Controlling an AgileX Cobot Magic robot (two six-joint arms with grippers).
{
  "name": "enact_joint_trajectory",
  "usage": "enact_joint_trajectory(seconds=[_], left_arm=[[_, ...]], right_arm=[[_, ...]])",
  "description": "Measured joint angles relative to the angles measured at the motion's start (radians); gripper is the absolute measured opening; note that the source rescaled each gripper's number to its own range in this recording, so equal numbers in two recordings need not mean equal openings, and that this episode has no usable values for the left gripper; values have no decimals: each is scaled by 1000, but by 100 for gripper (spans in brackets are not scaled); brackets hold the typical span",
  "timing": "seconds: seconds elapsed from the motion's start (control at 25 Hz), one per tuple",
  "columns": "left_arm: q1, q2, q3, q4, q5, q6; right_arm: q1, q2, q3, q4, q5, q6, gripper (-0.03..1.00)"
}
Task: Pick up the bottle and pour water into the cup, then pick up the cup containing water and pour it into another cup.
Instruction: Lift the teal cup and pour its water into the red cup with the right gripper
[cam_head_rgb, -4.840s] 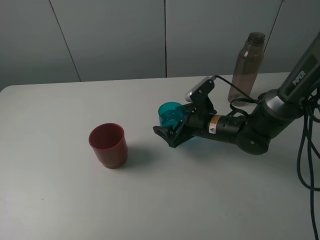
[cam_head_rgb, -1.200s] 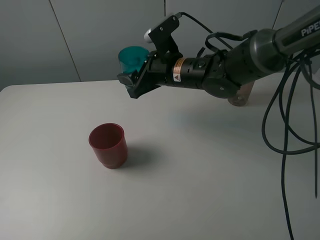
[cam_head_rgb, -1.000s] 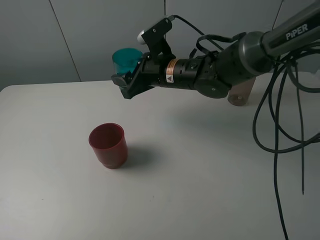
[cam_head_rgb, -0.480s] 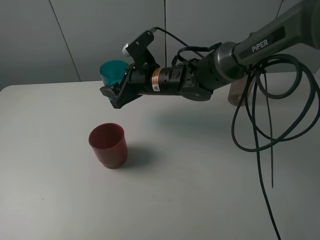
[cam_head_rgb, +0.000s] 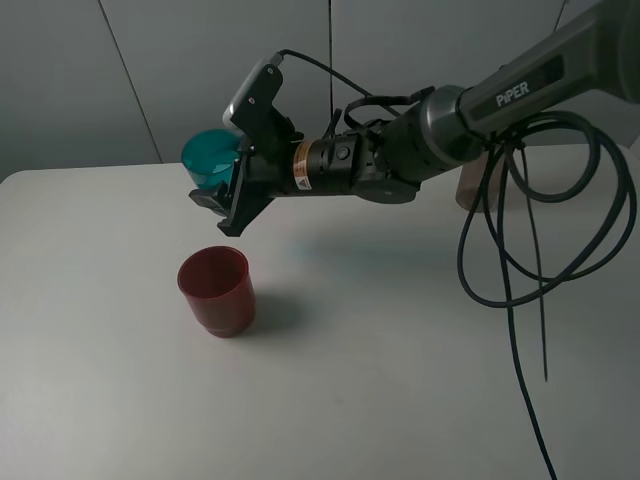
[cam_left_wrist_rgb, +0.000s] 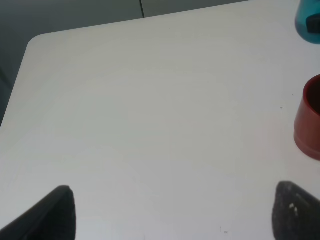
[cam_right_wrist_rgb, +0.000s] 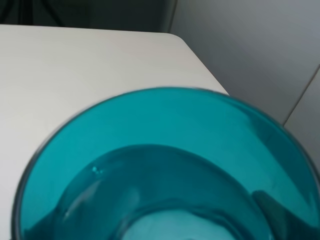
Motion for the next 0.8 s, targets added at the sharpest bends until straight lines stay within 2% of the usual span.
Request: enact_joint_trajectory(seconds=[0.36,0.64,0.8], left_arm=[[0,0,0,0,0,0],[0,0,0,0,0,0],[0,0,0,0,0,0]], right_arm=[[2,0,0,-8,-19,-200,5],[2,0,0,-10,-69,-427,5],[2,0,0,-10,-82,-518,5]])
